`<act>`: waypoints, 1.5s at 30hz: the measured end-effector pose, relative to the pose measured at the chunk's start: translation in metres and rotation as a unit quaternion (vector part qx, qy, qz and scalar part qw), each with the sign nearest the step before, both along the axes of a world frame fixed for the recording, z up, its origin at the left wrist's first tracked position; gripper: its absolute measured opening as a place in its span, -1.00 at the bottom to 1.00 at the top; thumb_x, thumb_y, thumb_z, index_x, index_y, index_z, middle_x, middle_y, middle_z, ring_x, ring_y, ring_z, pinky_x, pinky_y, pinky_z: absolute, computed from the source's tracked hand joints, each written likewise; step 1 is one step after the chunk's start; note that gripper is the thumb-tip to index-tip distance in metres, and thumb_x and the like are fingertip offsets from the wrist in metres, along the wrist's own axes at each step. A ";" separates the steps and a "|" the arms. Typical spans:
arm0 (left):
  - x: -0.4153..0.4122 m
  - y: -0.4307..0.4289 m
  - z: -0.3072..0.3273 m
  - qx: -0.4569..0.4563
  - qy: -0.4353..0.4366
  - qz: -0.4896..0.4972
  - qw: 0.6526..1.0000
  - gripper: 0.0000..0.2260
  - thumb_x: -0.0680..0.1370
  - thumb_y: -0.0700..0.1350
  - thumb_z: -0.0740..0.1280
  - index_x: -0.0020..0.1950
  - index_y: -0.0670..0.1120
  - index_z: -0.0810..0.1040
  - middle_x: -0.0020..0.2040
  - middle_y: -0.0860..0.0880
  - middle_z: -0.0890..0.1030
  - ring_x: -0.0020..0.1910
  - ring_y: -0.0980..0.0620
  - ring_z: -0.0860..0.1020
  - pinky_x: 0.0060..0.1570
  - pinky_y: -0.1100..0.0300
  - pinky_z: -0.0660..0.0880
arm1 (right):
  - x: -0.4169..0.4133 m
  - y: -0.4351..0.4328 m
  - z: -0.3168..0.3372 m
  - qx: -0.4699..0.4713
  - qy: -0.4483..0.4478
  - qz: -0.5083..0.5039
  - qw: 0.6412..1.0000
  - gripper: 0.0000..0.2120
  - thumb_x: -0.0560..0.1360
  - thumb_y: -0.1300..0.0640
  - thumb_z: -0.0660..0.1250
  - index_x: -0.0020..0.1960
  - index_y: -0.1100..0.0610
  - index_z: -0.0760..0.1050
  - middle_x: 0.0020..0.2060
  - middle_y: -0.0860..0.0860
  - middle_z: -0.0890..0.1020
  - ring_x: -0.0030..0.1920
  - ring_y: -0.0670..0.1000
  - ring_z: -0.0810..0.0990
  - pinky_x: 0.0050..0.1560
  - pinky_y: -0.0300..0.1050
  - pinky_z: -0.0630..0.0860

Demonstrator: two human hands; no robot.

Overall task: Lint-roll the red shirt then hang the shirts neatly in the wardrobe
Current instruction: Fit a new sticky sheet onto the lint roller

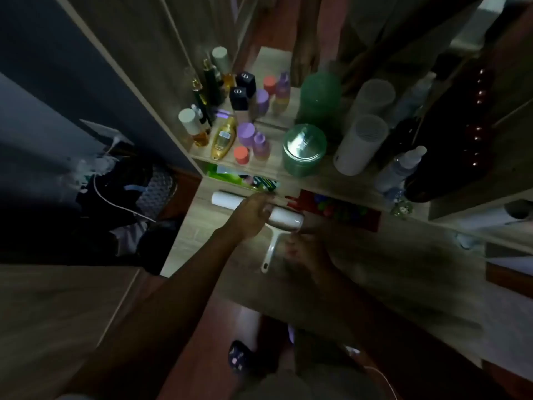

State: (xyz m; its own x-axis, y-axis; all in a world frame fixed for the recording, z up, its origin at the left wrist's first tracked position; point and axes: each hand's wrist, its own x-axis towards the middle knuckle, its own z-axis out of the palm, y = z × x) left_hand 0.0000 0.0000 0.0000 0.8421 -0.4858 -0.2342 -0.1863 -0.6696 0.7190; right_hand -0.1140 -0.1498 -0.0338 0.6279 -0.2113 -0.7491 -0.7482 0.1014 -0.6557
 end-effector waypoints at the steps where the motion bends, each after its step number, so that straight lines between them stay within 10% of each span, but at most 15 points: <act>1: 0.002 -0.005 -0.005 0.007 0.008 -0.004 1.000 -0.67 0.60 -0.19 0.35 0.37 -0.14 0.53 0.33 -0.16 0.57 0.28 -0.14 0.55 0.24 0.18 0.40 | 0.002 0.003 -0.004 0.003 0.005 -0.001 1.000 -0.78 0.63 0.04 0.26 -0.09 0.11 0.60 -0.23 0.06 0.65 -0.12 0.16 0.67 -0.09 -0.02 0.56; 6: 0.005 -0.016 -0.017 0.077 0.072 -0.038 0.994 -0.56 0.64 -0.11 0.31 0.51 -0.12 0.40 0.50 -0.11 0.42 0.40 -0.10 0.46 0.32 0.22 0.27 | 0.008 0.011 -0.001 0.040 0.012 -0.052 0.998 -0.74 0.66 -0.01 0.21 -0.06 0.10 0.56 -0.16 0.20 0.66 -0.21 0.11 0.63 -0.29 -0.22 0.53; 12: -0.012 -0.006 -0.024 0.092 0.069 -0.049 0.992 -0.54 0.61 -0.14 0.35 0.51 -0.17 0.40 0.49 -0.15 0.43 0.47 -0.11 0.38 0.43 0.11 0.27 | 0.008 0.001 -0.013 -0.081 0.039 0.023 0.996 -0.63 0.66 -0.04 0.15 0.19 0.21 0.56 0.05 0.15 0.67 0.09 0.16 0.65 0.16 0.08 0.57; 16: -0.038 0.010 -0.021 0.095 0.137 -0.034 0.985 -0.49 0.61 -0.10 0.36 0.53 -0.17 0.35 0.46 -0.18 0.45 0.38 -0.16 0.47 0.31 0.12 0.36 | 0.012 -0.008 -0.002 -0.082 -0.019 0.076 0.994 -0.67 0.67 0.11 0.10 0.25 0.27 0.51 0.01 0.13 0.58 -0.10 -0.01 0.55 -0.15 -0.34 0.44; 19: -0.056 0.023 -0.011 0.069 0.167 0.028 0.983 -0.44 0.61 0.00 0.36 0.57 -0.08 0.29 0.40 -0.16 0.52 0.29 -0.13 0.54 0.15 0.17 0.43 | 0.013 -0.008 0.001 -0.130 -0.117 0.170 0.970 -0.70 0.60 -0.13 0.24 0.12 0.05 0.58 -0.02 0.12 0.65 -0.23 -0.20 0.54 -0.22 -0.38 0.46; 21: -0.065 0.030 0.000 0.031 0.169 0.057 0.983 -0.43 0.61 0.02 0.37 0.57 -0.06 0.28 0.39 -0.13 0.52 0.29 -0.11 0.54 0.17 0.12 0.48 | 0.007 -0.006 -0.001 -0.262 -0.214 0.343 0.877 -0.66 0.35 -0.14 0.54 0.00 0.05 0.67 -0.12 0.09 0.72 -0.22 -0.12 0.67 -0.20 -0.28 0.60; 22: -0.069 0.033 0.006 0.007 0.168 0.071 0.983 -0.42 0.60 0.02 0.37 0.57 -0.05 0.27 0.39 -0.12 0.52 0.28 -0.10 0.55 0.19 0.07 0.52 | 0.005 -0.002 -0.001 -0.404 -0.278 0.429 0.758 -0.61 0.22 -0.07 0.64 -0.03 0.09 0.71 -0.13 0.06 0.73 -0.18 -0.07 0.71 -0.16 -0.25 0.62; 24: -0.076 0.039 0.017 -0.034 0.156 0.098 0.982 -0.42 0.59 0.02 0.39 0.57 0.00 0.27 0.36 -0.06 0.54 0.25 -0.04 0.56 0.20 0.04 0.56 | 0.008 0.001 0.008 -0.523 -0.307 0.541 0.583 -0.56 0.36 -0.06 0.55 0.14 0.15 0.66 0.07 0.04 0.71 0.07 -0.03 0.69 0.08 -0.19 0.60; 25: -0.078 0.042 0.022 -0.047 0.143 0.106 0.983 -0.44 0.59 0.02 0.38 0.56 0.02 0.28 0.35 -0.04 0.55 0.22 -0.01 0.57 0.18 0.05 0.57 | 0.007 0.003 0.012 -0.510 -0.301 0.576 0.564 -0.57 0.52 -0.01 0.39 0.32 0.19 0.54 0.23 0.07 0.63 0.22 0.00 0.62 0.23 -0.14 0.54; 27: -0.082 0.047 0.028 -0.070 0.118 0.118 0.984 -0.48 0.60 0.03 0.37 0.53 0.04 0.31 0.31 -0.03 0.58 0.18 0.02 0.59 0.14 0.04 0.59 | 0.011 0.009 0.019 -0.450 -0.282 0.564 0.632 -0.58 0.63 0.11 0.23 0.44 0.26 0.35 0.34 0.14 0.52 0.31 0.08 0.54 0.31 -0.06 0.49; 31: -0.090 0.053 0.041 -0.101 0.090 0.160 0.978 -0.59 0.60 0.02 0.37 0.43 0.12 0.36 0.24 -0.01 0.60 0.13 0.07 0.60 0.02 0.09 0.64 | 0.024 0.025 0.045 -0.335 -0.269 0.460 0.777 -0.75 0.44 0.19 0.50 0.07 0.27 0.61 -0.04 0.20 0.69 -0.08 0.14 0.69 -0.05 -0.09 0.60; 34: -0.094 0.057 0.048 -0.123 0.078 0.189 0.971 -0.62 0.61 0.00 0.35 0.40 0.13 0.36 0.20 0.02 0.61 0.07 0.12 0.63 -0.08 0.26 0.62 | 0.029 0.031 0.068 -0.175 -0.197 0.336 0.904 -0.73 0.64 0.11 0.20 -0.04 0.22 0.61 -0.25 0.11 0.62 -0.21 0.07 0.58 -0.24 -0.32 0.45; 45: -0.088 0.047 0.062 -0.081 0.135 0.273 0.949 -0.77 0.62 0.05 0.29 0.23 0.09 0.33 -0.17 0.00 0.62 -0.27 0.09 0.61 -0.31 0.26 0.43 | 0.030 0.052 0.084 -0.211 -0.175 0.369 0.888 -0.71 0.66 0.09 0.14 -0.04 0.21 0.55 -0.38 -0.02 0.51 -0.41 -0.10 0.48 -0.38 -0.28 0.38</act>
